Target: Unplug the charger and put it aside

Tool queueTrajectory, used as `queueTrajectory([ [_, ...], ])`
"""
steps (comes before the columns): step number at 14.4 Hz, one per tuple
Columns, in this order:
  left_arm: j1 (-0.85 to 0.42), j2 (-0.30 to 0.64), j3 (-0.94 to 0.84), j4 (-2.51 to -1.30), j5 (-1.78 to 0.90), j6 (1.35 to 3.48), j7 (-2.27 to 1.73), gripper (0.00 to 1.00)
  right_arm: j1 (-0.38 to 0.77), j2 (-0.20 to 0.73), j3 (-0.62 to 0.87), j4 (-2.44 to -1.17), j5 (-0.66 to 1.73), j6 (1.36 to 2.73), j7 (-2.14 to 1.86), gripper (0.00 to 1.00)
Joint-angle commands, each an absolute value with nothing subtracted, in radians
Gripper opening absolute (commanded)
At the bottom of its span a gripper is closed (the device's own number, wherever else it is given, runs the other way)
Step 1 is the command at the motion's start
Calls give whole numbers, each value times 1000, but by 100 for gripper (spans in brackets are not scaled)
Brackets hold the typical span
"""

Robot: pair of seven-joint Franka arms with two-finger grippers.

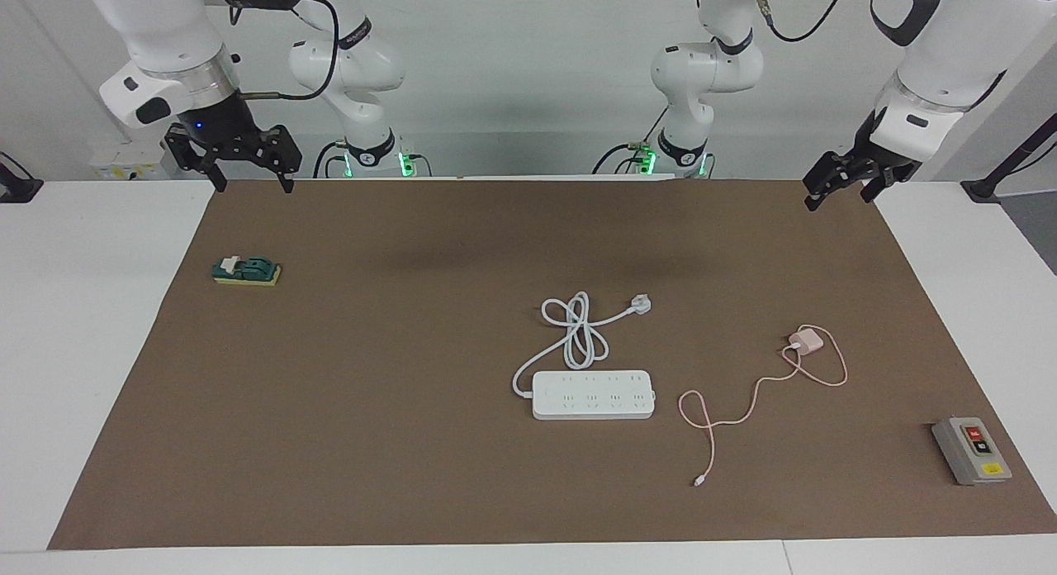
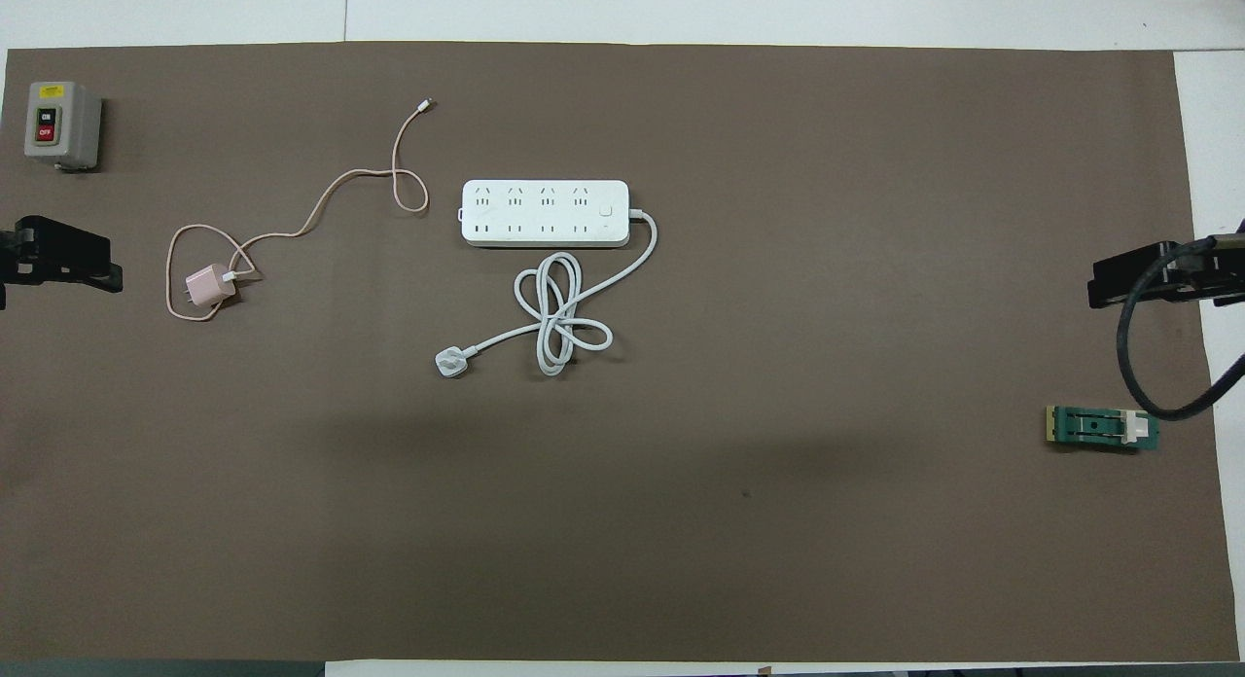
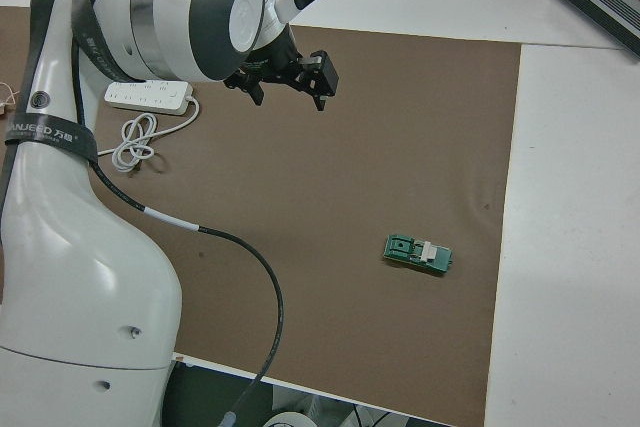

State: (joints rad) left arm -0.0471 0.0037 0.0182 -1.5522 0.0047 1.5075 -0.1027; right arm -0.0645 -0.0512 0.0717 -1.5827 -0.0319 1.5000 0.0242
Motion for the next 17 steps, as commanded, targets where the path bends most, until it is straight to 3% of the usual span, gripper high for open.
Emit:
queueTrajectory([
  [1,-44,-12,23,-1578,-8,1561,-86,100,-80,-69,87,-1601,-38,1503,37,100],
  [17,-46,-14,25,-1583,-2,1548,-80,100,-89,-69,86,-1600,-35,1509,41,100],
])
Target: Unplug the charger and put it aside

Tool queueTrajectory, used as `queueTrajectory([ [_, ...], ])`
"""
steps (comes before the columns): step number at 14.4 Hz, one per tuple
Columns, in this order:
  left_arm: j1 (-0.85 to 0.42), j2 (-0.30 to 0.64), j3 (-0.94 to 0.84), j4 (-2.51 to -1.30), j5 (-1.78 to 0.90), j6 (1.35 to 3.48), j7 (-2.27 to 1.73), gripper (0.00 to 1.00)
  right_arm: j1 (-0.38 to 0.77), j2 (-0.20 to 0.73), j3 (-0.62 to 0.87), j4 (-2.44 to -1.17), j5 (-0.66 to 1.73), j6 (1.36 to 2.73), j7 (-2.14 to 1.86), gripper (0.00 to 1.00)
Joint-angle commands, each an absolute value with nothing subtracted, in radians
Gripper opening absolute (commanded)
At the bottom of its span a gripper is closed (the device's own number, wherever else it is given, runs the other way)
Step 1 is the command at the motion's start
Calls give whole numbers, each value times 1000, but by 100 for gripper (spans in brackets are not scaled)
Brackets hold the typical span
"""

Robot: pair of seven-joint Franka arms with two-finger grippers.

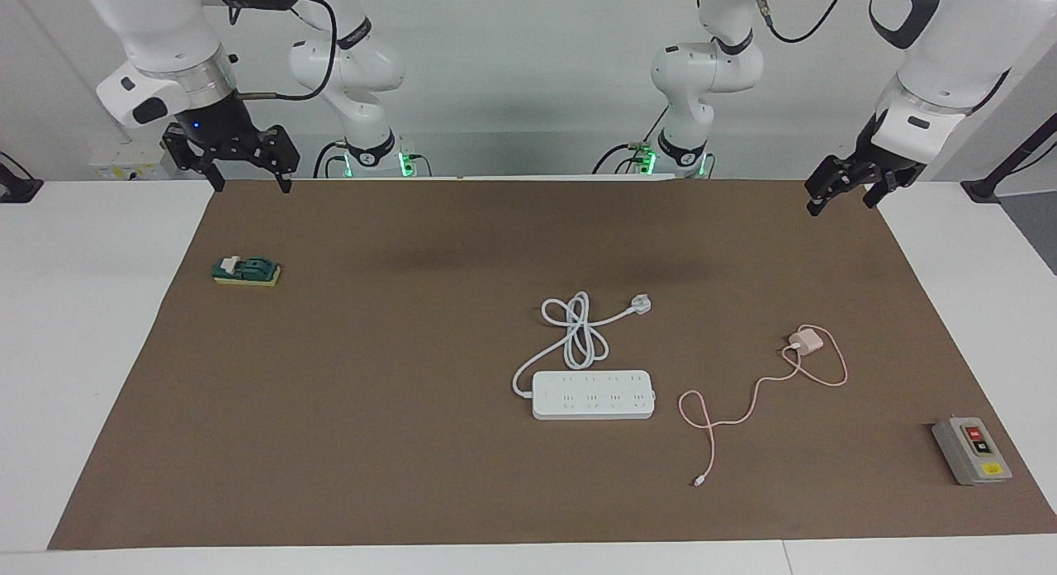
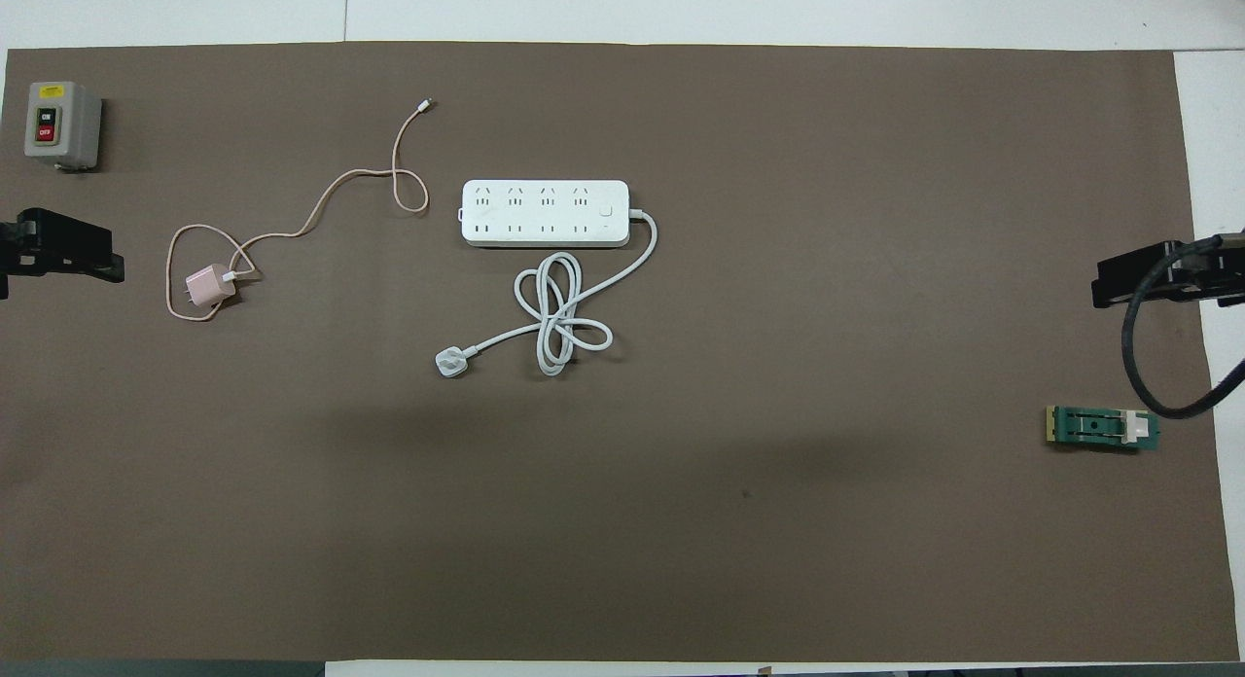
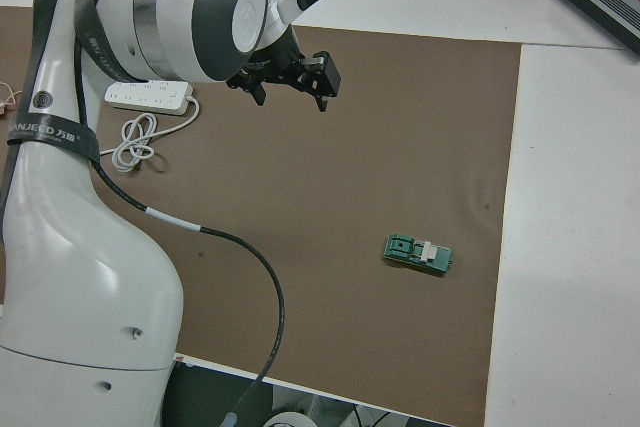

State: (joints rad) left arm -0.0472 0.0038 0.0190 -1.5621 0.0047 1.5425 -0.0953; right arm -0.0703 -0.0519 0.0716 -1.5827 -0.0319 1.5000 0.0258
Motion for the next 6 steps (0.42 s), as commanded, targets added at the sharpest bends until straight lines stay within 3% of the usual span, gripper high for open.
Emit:
queueTrajectory([
  [1,-45,-14,25,-1585,-2,1548,-78,100,-89,-69,86,-1600,-34,1509,40,100],
  [6,-54,-14,25,-1583,-2,1546,-78,100,-89,-67,83,-1598,-32,1513,35,100],
])
